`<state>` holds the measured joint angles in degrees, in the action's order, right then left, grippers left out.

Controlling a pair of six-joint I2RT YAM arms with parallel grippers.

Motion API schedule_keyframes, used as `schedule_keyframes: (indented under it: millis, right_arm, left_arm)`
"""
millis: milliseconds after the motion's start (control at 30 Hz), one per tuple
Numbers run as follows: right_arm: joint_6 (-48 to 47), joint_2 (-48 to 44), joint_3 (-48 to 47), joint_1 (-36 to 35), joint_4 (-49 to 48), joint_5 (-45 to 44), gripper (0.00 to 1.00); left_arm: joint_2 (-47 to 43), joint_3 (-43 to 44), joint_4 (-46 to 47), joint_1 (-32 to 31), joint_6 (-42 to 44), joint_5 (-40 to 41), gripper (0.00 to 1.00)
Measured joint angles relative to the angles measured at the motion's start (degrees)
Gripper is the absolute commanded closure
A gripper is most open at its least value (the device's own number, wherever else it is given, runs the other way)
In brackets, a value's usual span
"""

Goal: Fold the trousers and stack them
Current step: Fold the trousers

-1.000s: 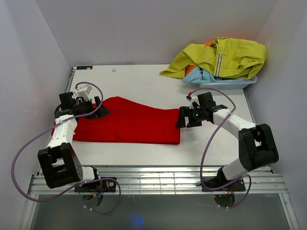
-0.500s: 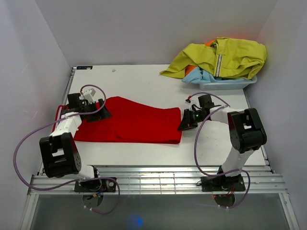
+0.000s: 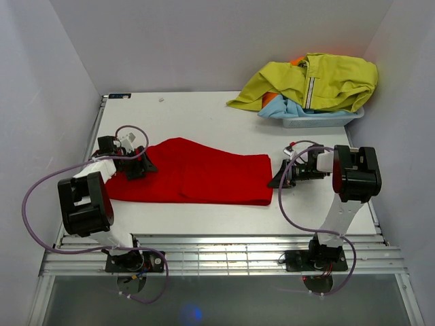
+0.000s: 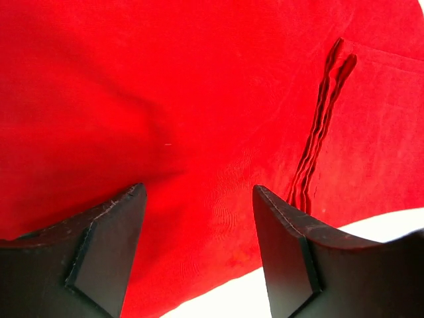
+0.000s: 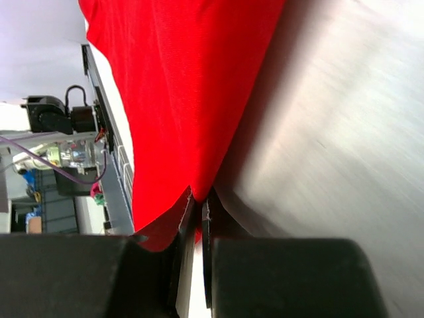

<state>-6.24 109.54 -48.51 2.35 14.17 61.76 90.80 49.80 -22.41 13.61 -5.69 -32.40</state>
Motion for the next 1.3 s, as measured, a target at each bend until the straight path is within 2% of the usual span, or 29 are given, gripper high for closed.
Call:
schedule_keyframes:
  millis: [167, 333, 367, 433, 533, 633, 733, 800, 833, 900, 933, 1033, 1167, 1300]
  right_arm:
    - [-8.5, 0.66, -2.86, 6.62, 9.25, 0.35, 0.92]
    - [-13.62, -1.44, -4.81, 9.81, 15.69, -1.55, 0.91]
    - [-14.08, -2.08, -5.11, 9.9, 16.57, -2.38, 0.76]
    - [-14.71, -2.97, -5.64, 9.92, 17.81, -3.91, 0.61]
    - [-14.8, -3.08, -5.9, 9.9, 18.71, -5.38, 0.28]
    - [-13.73, -3.06, -5.57, 9.92, 19.32, -3.91, 0.25]
    - [-11.72, -3.04, -4.04, 10.05, 18.49, -2.29, 0.28]
    - [-10.1, -3.04, -3.17, 10.03, 17.51, -2.01, 0.37]
    - [-9.38, -2.95, -3.08, 10.03, 17.07, -2.32, 0.53]
    - [-9.11, -2.58, -3.15, 10.03, 15.91, -3.76, 0.76]
    - [-8.85, -2.25, -3.23, 10.03, 15.52, -4.31, 0.92]
    - [-7.82, -2.8, -3.54, 10.05, 15.54, -5.11, 0.92]
    - [-9.68, -7.04, -6.64, 10.21, 19.69, -5.53, 0.92]
    - [-12.52, -12.15, -11.89, 10.69, 23.91, -5.51, 0.92]
  left_arm:
    - [-0.07, 0.04, -0.76, 1.6, -0.11, -3.45, 0.25]
    - [-2.49, 1.2, -2.93, 4.42, 0.72, -6.25, 0.19]
    - [-3.45, 1.62, -3.28, 4.81, 1.03, -6.45, 0.18]
    - [-5.55, 2.43, -3.74, 5.25, 1.81, -6.69, 0.17]
    - [-8.24, 3.08, -4.61, 5.42, 3.02, -7.04, 0.15]
    - [-9.18, 3.3, -5.64, 5.92, 3.67, -7.15, 0.14]
    - [-9.27, 3.54, -7.17, 8.15, 3.96, -7.48, 0.14]
    - [-9.2, 4.0, -8.28, 10.62, 4.33, -7.39, 0.14]
    - [-9.03, 4.5, -8.92, 11.74, 4.79, -7.28, 0.14]
    - [-8.33, 5.53, -9.55, 13.79, 5.86, -6.99, 0.14]
    - [-7.61, 6.23, -9.9, 15.02, 6.49, -6.69, 0.15]
    - [-5.16, 7.74, -10.8, 18.23, 7.85, -6.47, 0.14]
    - [-2.23, 9.35, -12.15, 22.88, 9.75, -6.6, 0.04]
    - [0.02, 10.91, -12.9, 24.26, 12.92, -6.4, 0.02]
